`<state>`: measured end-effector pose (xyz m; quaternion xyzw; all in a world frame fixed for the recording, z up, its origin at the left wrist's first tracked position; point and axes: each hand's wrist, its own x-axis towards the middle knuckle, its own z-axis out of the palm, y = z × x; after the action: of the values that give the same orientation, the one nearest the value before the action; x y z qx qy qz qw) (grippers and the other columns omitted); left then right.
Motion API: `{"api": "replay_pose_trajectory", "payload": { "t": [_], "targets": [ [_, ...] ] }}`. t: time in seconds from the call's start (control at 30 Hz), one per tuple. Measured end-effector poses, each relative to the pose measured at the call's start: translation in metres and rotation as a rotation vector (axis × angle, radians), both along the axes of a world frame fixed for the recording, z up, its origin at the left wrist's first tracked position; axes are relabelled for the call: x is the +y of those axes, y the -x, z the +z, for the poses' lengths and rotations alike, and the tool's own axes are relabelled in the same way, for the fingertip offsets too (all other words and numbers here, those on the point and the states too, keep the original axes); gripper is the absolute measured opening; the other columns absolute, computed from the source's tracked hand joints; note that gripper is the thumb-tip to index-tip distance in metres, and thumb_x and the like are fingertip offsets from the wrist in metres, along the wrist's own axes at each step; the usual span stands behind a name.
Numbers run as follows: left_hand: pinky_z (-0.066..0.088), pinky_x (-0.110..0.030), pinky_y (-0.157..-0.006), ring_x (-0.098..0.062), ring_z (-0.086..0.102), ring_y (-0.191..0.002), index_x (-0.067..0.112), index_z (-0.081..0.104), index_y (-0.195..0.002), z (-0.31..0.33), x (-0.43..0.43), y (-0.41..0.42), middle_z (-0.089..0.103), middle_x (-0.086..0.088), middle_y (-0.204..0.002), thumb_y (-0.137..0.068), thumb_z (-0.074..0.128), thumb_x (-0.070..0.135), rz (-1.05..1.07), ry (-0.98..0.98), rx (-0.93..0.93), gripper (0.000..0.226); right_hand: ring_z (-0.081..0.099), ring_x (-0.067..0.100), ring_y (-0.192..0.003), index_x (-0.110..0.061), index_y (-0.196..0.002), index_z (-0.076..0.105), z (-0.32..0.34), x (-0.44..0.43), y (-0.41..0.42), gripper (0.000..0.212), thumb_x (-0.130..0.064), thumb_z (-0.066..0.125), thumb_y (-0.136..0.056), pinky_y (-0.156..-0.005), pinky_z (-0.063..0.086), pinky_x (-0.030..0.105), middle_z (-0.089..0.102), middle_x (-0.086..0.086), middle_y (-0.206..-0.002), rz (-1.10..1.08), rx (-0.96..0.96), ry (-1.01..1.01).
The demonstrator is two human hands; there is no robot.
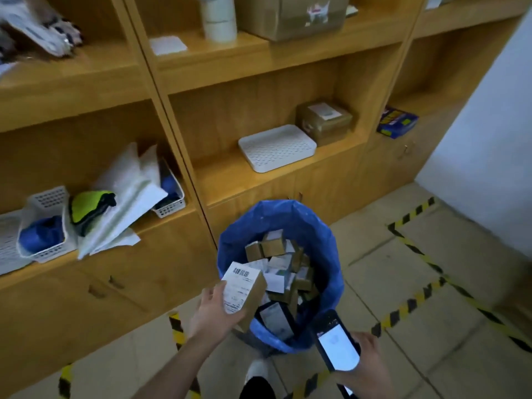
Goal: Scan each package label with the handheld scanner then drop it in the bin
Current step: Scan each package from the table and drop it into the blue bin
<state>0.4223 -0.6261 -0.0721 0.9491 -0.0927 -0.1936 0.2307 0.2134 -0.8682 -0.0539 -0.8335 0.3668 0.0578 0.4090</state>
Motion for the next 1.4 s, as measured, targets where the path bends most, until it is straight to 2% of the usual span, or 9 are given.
{"api": "replay_pose_trajectory", "payload": {
  "t": [0.23, 0.4, 0.53, 0.63, 0.77, 0.87, 1.07, 1.27, 1.4],
  "targets": [
    [0.045, -0.034, -0.073, -0.025, 0.041, -0.117, 0.033, 0.025, -0.14, -0.052, -0.055, -0.114, 0.031, 0.002, -0.123, -0.075, 0.06, 0.064, 0.054, -0.021, 0.052, 0.081, 0.036, 0.009, -0.123, -0.025, -0.133, 0.03, -0.023, -0.026, -0.113, 0.088, -0.048, 0.078, -0.063, -0.096, 0.032, 0.01, 0.029, -0.004, -0.132, -0.081, 0.114, -0.038],
    [0.052, -0.042, -0.08, -0.03, 0.043, -0.111, 0.03, 0.021, -0.145, -0.128, -0.102, -0.185, 0.029, -0.002, -0.114, -0.079, 0.061, 0.062, 0.081, -0.061, 0.183, 0.083, 0.042, 0.024, -0.117, -0.01, -0.12, 0.055, -0.08, -0.035, -0.203, 0.085, -0.022, 0.088, -0.043, -0.092, 0.041, 0.034, 0.047, 0.004, -0.11, -0.149, 0.167, -0.053],
    [0.051, -0.039, -0.071, -0.032, 0.044, -0.11, 0.034, 0.016, -0.144, -0.197, -0.131, -0.217, 0.027, -0.006, -0.124, -0.08, 0.055, 0.067, 0.04, -0.19, 0.224, 0.083, 0.039, 0.022, -0.116, -0.006, -0.117, 0.055, -0.145, -0.043, -0.249, 0.079, -0.01, 0.088, -0.045, -0.088, 0.034, 0.026, 0.046, 0.009, -0.114, -0.222, 0.154, -0.068],
    [0.05, -0.041, -0.078, -0.034, 0.044, -0.111, 0.033, 0.012, -0.147, -0.241, -0.141, -0.228, 0.023, -0.009, -0.131, -0.08, 0.058, 0.065, 0.059, -0.209, 0.273, 0.087, 0.042, 0.02, -0.109, -0.005, -0.112, 0.057, -0.188, -0.049, -0.272, 0.072, -0.007, 0.086, -0.046, -0.082, 0.033, 0.023, 0.045, 0.005, -0.109, -0.241, 0.115, -0.077],
    [0.052, -0.043, -0.083, -0.034, 0.045, -0.111, 0.031, 0.009, -0.151, -0.288, -0.14, -0.237, 0.02, -0.011, -0.135, -0.083, 0.06, 0.06, 0.039, -0.288, 0.284, 0.09, 0.034, 0.001, -0.089, -0.014, -0.113, 0.055, -0.231, -0.051, -0.285, 0.071, -0.009, 0.085, -0.048, -0.071, 0.034, 0.014, 0.04, 0.0, -0.112, -0.254, 0.126, -0.126],
    [0.052, -0.043, -0.083, -0.036, 0.041, -0.116, 0.033, 0.007, -0.151, -0.309, -0.14, -0.238, 0.021, -0.012, -0.134, -0.081, 0.06, 0.063, -0.03, -0.302, 0.342, 0.093, 0.034, 0.001, -0.09, -0.015, -0.114, 0.054, -0.246, -0.049, -0.286, 0.072, -0.009, 0.084, -0.05, -0.072, 0.032, 0.014, 0.038, -0.002, -0.114, -0.275, 0.143, -0.149],
    [0.047, -0.047, -0.096, -0.035, 0.038, -0.127, 0.031, 0.014, -0.15, -0.295, -0.142, -0.231, 0.023, -0.014, -0.146, -0.085, 0.055, 0.063, -0.133, -0.335, 0.401, 0.083, 0.037, 0.006, -0.095, -0.011, -0.114, 0.053, -0.23, -0.048, -0.267, 0.073, -0.009, 0.084, -0.049, -0.078, 0.031, 0.018, 0.037, -0.002, -0.11, -0.293, 0.169, -0.144],
    [0.05, -0.043, -0.083, -0.028, 0.041, -0.127, 0.026, 0.029, -0.143, -0.221, -0.15, -0.225, 0.038, -0.008, -0.141, -0.091, 0.051, 0.055, -0.331, -0.317, 0.166, 0.063, 0.04, 0.018, -0.112, -0.011, -0.109, 0.057, -0.166, -0.054, -0.239, 0.067, -0.012, 0.085, -0.047, -0.078, 0.034, 0.024, 0.045, -0.006, -0.098, -0.324, 0.122, -0.11],
    [0.049, -0.037, -0.088, -0.025, 0.041, -0.128, 0.026, 0.03, -0.145, -0.161, -0.164, -0.202, 0.04, -0.002, -0.14, -0.091, 0.051, 0.054, -0.496, -0.261, 0.073, 0.065, 0.048, 0.025, -0.107, -0.011, -0.111, 0.057, -0.118, -0.058, -0.195, 0.072, -0.009, 0.085, -0.045, -0.078, 0.038, 0.029, 0.038, -0.015, -0.092, -0.411, 0.023, -0.105]
  ]
}}
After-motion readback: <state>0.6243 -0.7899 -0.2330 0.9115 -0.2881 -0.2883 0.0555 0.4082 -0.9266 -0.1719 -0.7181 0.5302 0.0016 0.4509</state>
